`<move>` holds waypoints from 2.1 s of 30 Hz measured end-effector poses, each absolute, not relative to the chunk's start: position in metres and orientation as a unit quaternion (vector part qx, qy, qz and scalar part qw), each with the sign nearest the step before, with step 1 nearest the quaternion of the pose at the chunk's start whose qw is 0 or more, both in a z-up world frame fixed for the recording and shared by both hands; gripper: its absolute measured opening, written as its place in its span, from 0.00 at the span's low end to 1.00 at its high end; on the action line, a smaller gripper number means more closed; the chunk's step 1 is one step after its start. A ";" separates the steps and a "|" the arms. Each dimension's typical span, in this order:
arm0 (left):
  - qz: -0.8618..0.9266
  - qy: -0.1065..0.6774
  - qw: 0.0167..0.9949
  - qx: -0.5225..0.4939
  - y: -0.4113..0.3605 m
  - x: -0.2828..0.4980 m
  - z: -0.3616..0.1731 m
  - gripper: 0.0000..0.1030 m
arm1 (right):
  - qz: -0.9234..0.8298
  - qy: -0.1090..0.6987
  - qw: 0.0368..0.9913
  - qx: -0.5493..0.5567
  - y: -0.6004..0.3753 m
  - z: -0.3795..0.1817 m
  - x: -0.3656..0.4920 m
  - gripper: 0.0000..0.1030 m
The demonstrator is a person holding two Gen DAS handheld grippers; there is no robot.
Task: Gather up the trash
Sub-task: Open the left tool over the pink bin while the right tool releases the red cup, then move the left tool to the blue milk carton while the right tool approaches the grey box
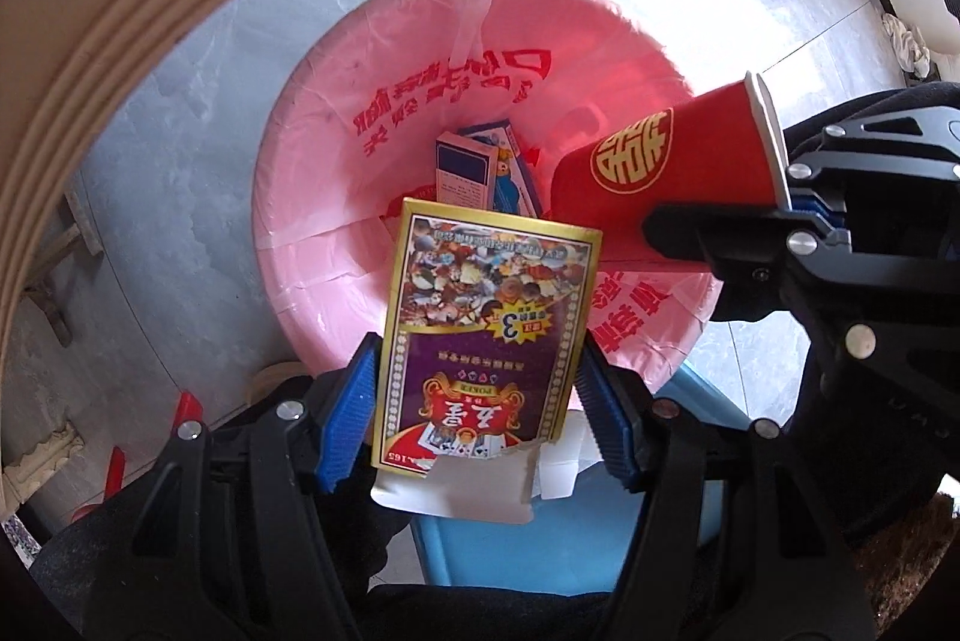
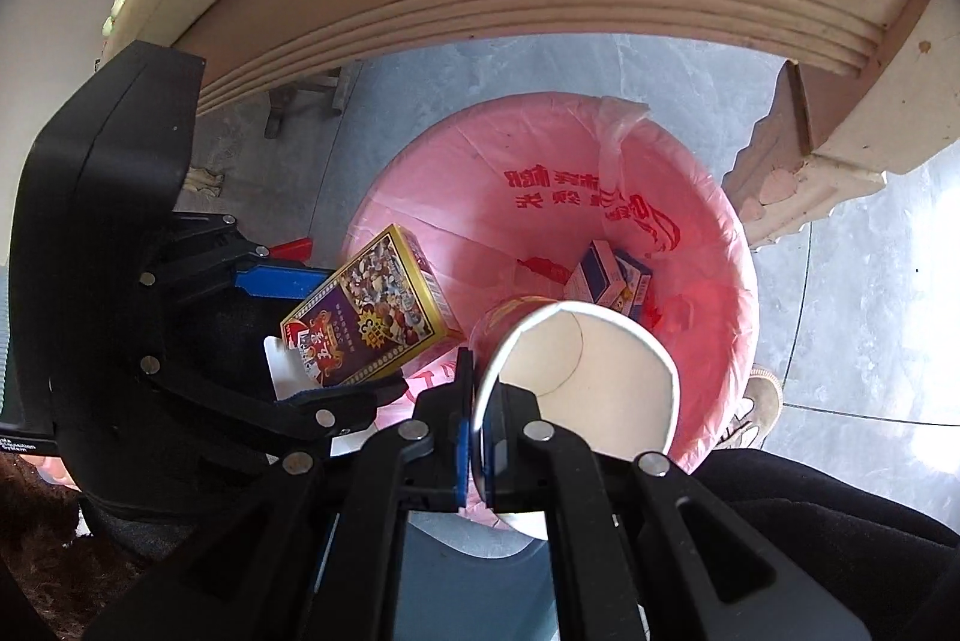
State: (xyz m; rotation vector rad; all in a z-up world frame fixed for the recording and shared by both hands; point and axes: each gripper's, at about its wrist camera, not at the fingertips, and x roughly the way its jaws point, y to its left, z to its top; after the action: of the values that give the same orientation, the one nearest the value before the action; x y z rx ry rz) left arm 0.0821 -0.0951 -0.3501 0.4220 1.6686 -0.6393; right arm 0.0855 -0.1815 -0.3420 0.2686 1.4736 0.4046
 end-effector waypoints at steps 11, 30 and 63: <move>-0.274 0.769 0.573 0.071 -0.083 0.106 -0.389 0.61 | 0.187 0.677 0.699 0.137 -0.185 -0.362 0.092 0.03; -0.239 0.785 0.570 0.054 -0.077 0.120 -0.402 0.76 | 0.166 0.679 0.703 0.135 -0.194 -0.367 0.096 0.24; -0.267 0.633 0.682 0.252 -0.041 0.061 -0.173 0.78 | 0.245 0.528 0.809 0.082 -0.211 -0.146 0.052 0.84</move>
State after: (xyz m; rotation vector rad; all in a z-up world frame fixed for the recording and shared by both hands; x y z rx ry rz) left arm 0.0605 -0.0408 -0.1728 0.5650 1.4201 -0.6000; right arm 0.0521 -0.2113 -0.1458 0.1744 1.1284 0.5241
